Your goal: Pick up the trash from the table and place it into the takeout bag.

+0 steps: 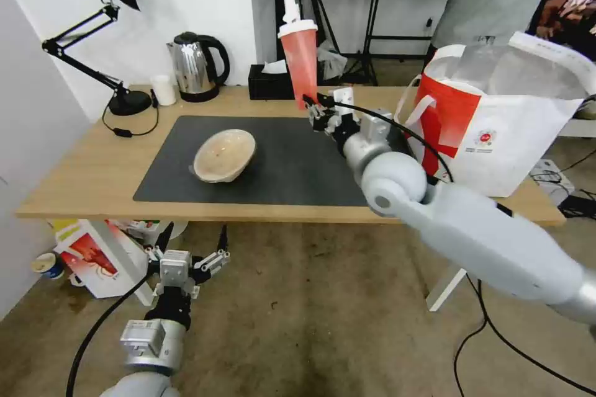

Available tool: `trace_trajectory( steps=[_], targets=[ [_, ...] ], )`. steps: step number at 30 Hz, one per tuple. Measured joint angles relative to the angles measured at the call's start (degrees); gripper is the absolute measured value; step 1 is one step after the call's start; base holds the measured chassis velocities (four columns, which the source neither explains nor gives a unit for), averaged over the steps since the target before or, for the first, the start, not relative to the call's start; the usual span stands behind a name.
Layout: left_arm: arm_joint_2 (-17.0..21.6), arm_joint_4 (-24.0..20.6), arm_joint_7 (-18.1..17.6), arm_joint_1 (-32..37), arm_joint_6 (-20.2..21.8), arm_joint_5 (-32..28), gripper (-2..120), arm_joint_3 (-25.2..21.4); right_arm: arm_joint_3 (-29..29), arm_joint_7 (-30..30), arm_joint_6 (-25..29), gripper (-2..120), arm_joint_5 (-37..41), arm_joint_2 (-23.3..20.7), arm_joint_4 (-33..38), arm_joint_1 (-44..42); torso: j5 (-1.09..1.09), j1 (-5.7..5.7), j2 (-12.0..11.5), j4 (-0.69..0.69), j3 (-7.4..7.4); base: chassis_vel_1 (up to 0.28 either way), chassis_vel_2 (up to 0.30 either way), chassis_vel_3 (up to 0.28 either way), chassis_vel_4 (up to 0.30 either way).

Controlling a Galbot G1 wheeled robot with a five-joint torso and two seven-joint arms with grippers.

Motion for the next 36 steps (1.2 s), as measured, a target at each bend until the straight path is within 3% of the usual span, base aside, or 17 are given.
trace_trajectory(
  steps=[11,25,36],
  targets=[
    [0.0,0.0,0.0,0.0,0.0,0.0,100,0.0,6.4,0.1,-0.3,21,2.5,-7.9,8.1,-2.5,-0.01,0.0,0.0,0.0,0.0,0.0,0.0,0.0,0.0],
    [0.0,0.0,0.0,0.0,0.0,0.0,100,0.0,10.5,-0.4,-0.6,18,5.1,-12.4,8.7,-1.8,-0.02,0.0,0.0,0.0,0.0,0.0,0.0,0.0,0.0],
    [0.0,0.0,0.0,0.0,0.0,0.0,100,0.0,17.6,-2.5,-0.7,18,7.6,-19.0,6.1,-1.7,-0.01,0.0,0.0,0.0,0.0,0.0,0.0,0.0,0.0]
  ],
)
